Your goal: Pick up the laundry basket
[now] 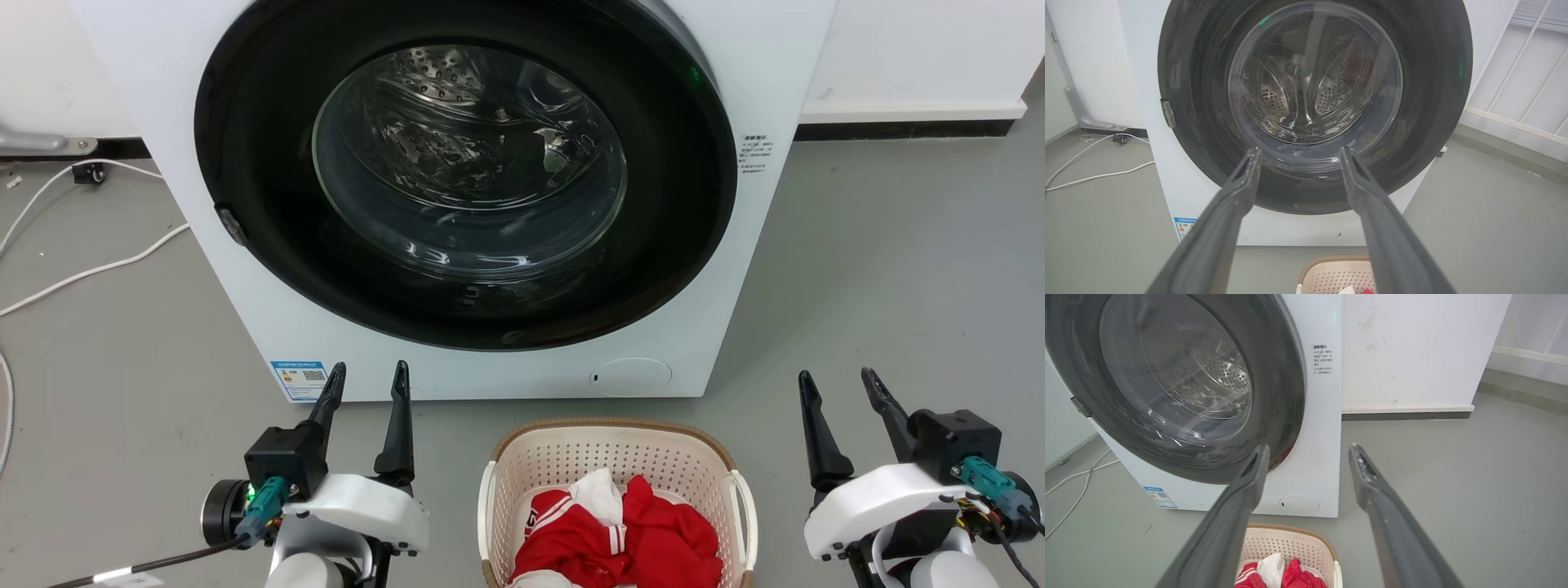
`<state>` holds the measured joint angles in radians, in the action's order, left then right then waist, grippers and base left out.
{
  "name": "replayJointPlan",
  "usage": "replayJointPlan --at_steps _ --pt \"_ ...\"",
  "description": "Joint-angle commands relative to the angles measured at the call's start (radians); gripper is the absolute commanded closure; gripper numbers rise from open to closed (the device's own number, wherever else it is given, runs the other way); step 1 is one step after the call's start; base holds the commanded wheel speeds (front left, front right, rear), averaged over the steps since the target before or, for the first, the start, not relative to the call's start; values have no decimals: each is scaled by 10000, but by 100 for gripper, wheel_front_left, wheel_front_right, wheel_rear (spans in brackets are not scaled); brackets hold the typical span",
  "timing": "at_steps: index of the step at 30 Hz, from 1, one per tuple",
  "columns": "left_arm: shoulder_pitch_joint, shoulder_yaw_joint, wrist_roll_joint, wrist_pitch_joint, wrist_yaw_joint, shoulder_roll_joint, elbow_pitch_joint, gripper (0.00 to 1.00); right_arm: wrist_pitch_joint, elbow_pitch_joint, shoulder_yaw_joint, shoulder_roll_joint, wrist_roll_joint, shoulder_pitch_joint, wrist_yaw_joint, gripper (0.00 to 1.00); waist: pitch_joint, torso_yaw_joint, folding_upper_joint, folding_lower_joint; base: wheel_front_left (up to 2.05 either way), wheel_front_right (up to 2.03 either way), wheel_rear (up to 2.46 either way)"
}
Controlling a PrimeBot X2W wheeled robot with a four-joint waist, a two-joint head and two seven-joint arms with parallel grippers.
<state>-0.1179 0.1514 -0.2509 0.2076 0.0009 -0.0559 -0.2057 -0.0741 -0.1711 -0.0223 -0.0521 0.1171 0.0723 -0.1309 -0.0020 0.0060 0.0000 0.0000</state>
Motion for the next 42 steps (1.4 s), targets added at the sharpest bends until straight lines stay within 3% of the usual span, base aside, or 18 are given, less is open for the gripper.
replayJointPlan --at_steps 1,27,42 --pt "-161 38 241 107 42 -39 9 0 -32 46 20 17 -250 25 3 0 7 -10 0 0 0 0 0" --pt "-66 200 1683 595 171 20 -131 0 -209 40 71 28 -1499 -126 3 0 85 -49 0 0 0 0 0" --pt "-95 178 1450 602 138 46 -247 0 -260 -67 15 28 -1222 -18 3 0 155 -53 0 0 0 0 0"
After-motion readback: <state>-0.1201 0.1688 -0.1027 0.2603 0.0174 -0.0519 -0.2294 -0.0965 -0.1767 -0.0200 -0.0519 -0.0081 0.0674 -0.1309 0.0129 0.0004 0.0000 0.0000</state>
